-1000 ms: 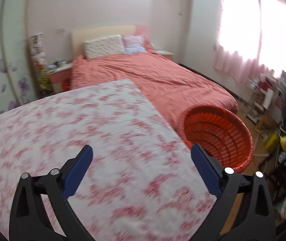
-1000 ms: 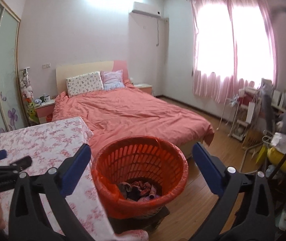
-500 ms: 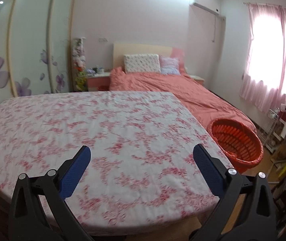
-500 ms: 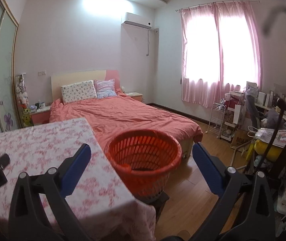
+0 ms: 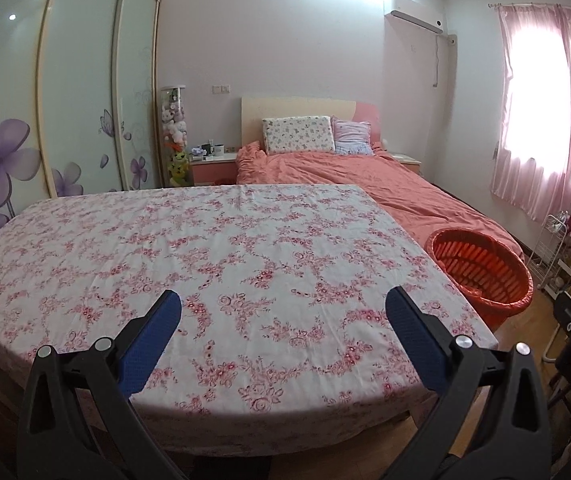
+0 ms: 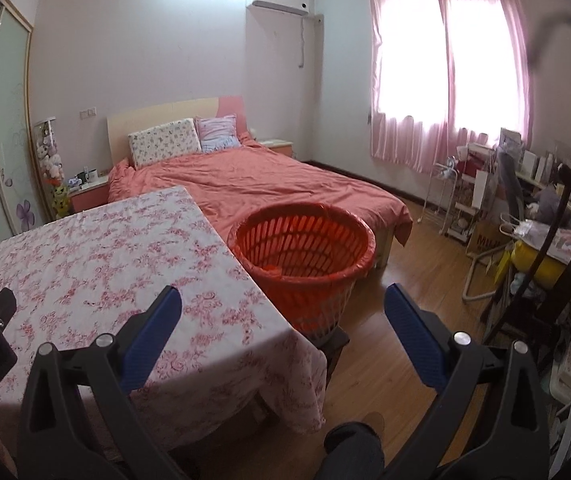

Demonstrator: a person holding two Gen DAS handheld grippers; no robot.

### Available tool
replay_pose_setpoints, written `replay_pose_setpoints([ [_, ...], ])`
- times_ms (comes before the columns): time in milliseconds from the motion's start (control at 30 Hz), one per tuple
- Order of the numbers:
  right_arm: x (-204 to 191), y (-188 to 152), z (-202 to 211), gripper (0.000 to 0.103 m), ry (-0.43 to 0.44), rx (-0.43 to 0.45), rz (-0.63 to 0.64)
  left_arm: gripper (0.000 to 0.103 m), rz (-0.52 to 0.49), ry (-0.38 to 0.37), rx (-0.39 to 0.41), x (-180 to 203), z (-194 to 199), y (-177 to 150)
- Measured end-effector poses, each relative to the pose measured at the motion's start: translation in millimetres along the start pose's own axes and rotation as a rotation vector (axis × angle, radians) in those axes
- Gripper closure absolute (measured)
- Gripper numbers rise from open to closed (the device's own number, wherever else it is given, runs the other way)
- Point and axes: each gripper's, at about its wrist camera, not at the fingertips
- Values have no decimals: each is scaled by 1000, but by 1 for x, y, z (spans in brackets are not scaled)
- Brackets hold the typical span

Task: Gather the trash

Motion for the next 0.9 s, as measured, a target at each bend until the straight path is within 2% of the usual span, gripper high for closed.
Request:
replay_pose_setpoints([
  [233, 3, 0, 1, 4, -15, -35, -22, 2, -15, 20, -5, 4, 5, -3],
  [900, 2, 2, 5, 4, 1, -38, -26, 2, -29, 36, 0, 9, 13, 0],
])
Point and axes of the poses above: each gripper's, at about its wrist camera, not at the fingertips, and z roughly against the way its jaws point, x to its right, y to its top, and after that the axes turned 6 degrees about -x, right-handed
